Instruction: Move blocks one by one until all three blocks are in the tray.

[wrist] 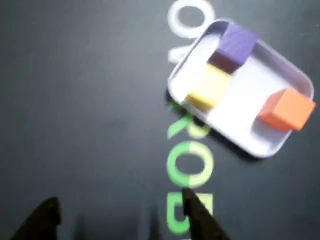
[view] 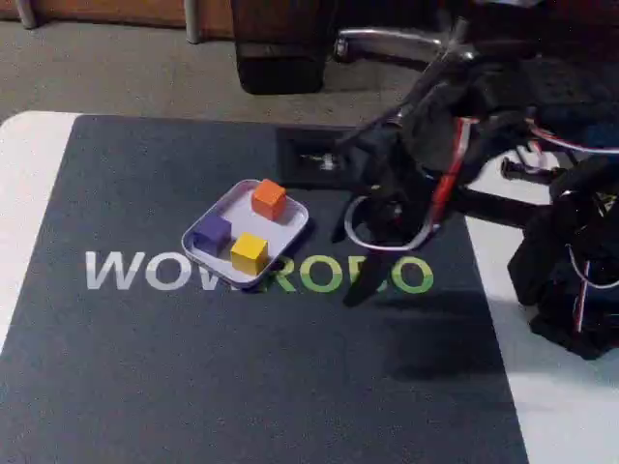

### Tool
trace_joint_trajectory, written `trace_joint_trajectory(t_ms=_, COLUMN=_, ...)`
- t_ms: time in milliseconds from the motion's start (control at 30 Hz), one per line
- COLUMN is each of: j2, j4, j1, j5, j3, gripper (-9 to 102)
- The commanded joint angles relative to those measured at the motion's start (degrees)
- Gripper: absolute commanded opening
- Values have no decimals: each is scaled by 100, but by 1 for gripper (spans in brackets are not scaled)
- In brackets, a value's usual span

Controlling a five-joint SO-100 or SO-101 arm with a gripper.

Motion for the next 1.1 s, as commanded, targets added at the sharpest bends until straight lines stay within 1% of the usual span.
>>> trace_joint_trajectory(t_ms=0, j2=1213, j4=-220, j1=9, j5=-185, j3=694, gripper=29)
trace_joint_trajectory(t_ms=67, j2=1837, j4=-343, j1=79, j5=-299, j3=1143, gripper=29)
trace_joint_trajectory(t_ms=267, j2=3067, j4=-343, j1=431, j5=-896, j3=2153, gripper=29)
trace_joint_trajectory(t_ms=500, j2=3006, j4=-343, j1=527, j5=-1160, j3=2443, gripper=29)
trace_joint_trajectory(t_ms=733, j2=3604, j4=-325, j1=141, j5=-1055, j3=2988, gripper=29)
trace_joint_trajectory(t_ms=867, j2=4201, j4=-290, j1=-281, j5=-747, j3=3401, gripper=28)
trace_joint_trajectory(t_ms=933, j2=4491, j4=-132, j1=-475, j5=-571, j3=3560, gripper=26)
trace_joint_trajectory(t_ms=1067, j2=5317, j4=308, j1=-738, j5=-571, j3=4043, gripper=24)
